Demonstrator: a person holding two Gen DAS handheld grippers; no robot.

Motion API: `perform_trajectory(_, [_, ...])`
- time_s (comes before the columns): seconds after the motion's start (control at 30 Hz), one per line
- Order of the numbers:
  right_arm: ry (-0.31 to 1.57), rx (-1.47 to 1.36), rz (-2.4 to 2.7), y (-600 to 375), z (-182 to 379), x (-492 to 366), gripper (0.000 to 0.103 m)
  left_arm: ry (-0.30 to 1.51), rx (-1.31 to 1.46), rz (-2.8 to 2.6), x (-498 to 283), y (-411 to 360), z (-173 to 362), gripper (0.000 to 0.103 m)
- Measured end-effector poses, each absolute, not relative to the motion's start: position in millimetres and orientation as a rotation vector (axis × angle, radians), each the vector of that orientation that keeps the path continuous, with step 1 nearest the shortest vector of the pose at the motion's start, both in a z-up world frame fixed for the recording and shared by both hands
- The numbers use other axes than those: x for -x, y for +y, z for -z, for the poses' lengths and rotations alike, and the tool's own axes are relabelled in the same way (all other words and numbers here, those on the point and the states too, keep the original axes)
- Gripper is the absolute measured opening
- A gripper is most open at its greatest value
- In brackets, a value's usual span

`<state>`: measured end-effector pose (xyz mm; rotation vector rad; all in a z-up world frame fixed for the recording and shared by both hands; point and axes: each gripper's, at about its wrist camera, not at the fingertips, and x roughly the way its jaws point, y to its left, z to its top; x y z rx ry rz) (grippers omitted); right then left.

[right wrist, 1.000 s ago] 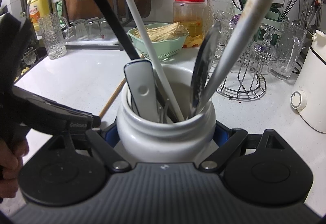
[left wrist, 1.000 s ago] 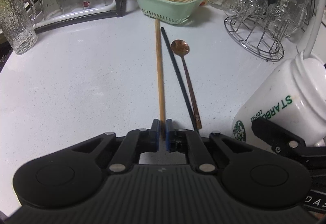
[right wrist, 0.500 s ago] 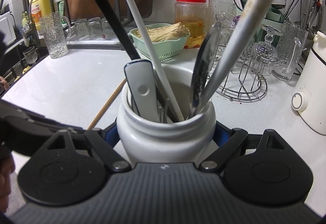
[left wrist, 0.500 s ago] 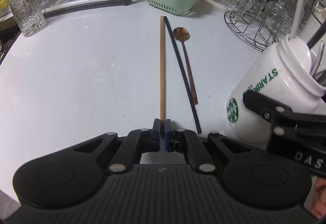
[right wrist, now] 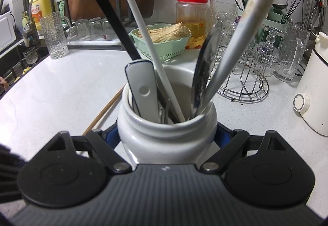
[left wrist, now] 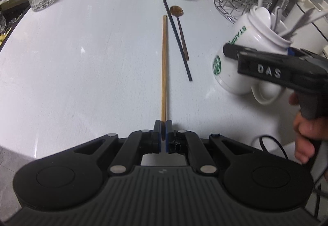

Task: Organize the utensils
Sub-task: 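Lift the wooden chopstick with left gripper off the counter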

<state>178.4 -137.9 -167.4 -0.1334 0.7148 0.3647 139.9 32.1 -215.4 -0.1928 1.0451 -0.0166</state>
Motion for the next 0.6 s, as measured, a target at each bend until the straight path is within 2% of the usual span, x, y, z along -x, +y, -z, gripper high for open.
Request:
perform_trajectory(0.27, [0.722,0.139,-0.367,-136.7,167.1,-179.1,0.091,1.099,0.188,0.064,-103.1,36.8,208.7,0.004])
perform_trajectory(0.6, [0.725,0.134,-0.360,-136.1,167.3,-179.3,0.091,1.159,0.243,0.052,-85.9,51.0,229.9,0.004])
